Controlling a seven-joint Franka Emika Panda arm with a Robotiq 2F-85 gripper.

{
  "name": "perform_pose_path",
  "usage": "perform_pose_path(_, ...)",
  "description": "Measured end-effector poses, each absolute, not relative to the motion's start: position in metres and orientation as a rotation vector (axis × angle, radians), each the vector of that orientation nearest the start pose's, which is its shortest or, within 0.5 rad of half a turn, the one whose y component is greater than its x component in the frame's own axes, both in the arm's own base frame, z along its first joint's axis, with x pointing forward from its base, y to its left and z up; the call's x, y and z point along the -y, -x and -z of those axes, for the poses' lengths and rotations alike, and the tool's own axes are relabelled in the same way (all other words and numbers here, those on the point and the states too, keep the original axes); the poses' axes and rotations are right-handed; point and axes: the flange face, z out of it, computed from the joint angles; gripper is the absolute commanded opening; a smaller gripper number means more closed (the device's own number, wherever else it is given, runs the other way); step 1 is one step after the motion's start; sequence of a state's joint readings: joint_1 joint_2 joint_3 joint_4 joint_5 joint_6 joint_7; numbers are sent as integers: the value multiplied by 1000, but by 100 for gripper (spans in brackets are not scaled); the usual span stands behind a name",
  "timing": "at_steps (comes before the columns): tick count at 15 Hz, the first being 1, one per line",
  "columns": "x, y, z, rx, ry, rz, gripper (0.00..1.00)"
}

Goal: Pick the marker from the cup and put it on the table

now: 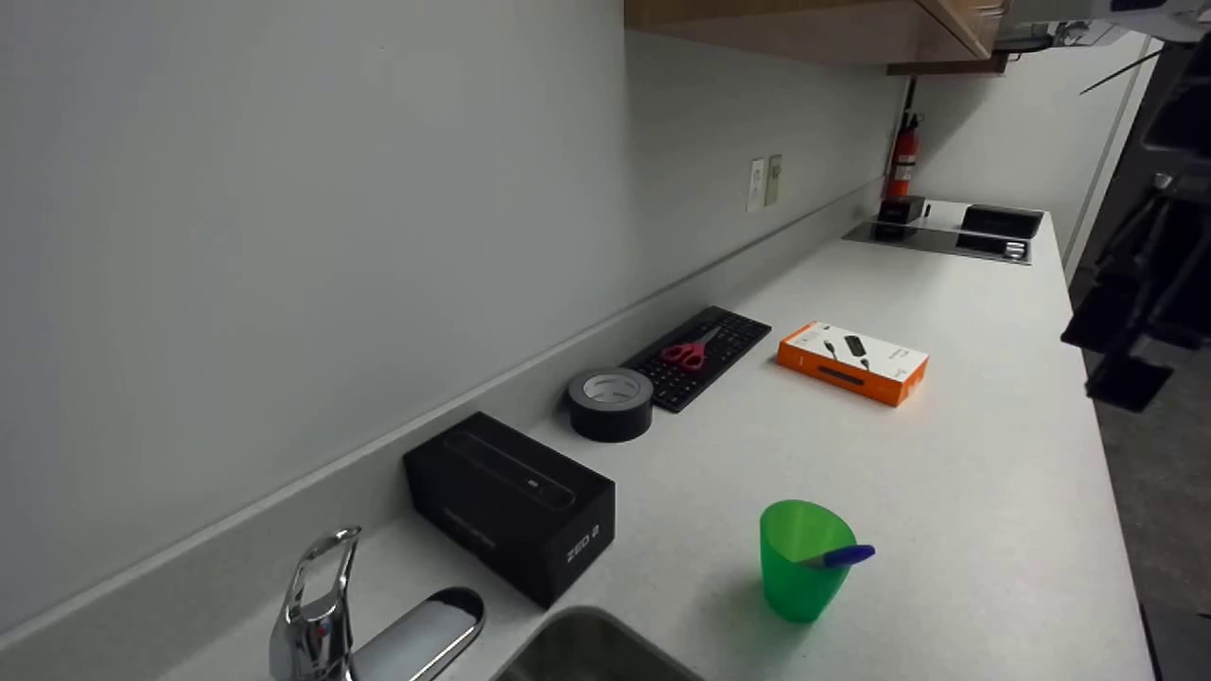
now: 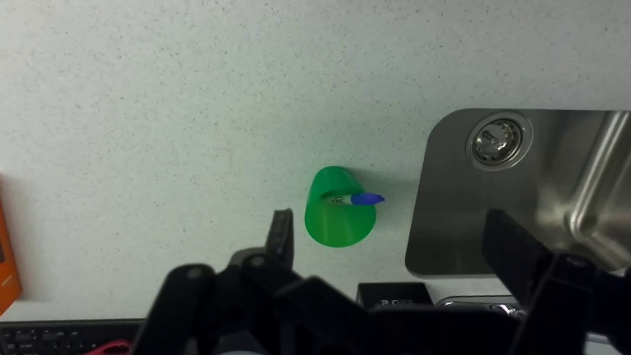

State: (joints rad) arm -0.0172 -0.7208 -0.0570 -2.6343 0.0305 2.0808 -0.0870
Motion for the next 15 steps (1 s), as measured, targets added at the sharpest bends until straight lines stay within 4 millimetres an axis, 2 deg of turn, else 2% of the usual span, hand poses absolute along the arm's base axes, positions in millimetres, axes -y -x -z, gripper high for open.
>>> perform_pose_path(2,24,-352,-475,14,3082,239,100)
perform_pose_path(4,21,-365,-457,-1,3090,213,100)
perform_pose_path(8,12,-399,-402,-23,3110,177,100)
perform_pose_path(11,7,-416,-363,-26,3119,147,100)
perform_pose_path(13,6,-422,-350,-25,3121,106,100)
perform_pose_path(15,6,-425,-348,-25,3121,100,100)
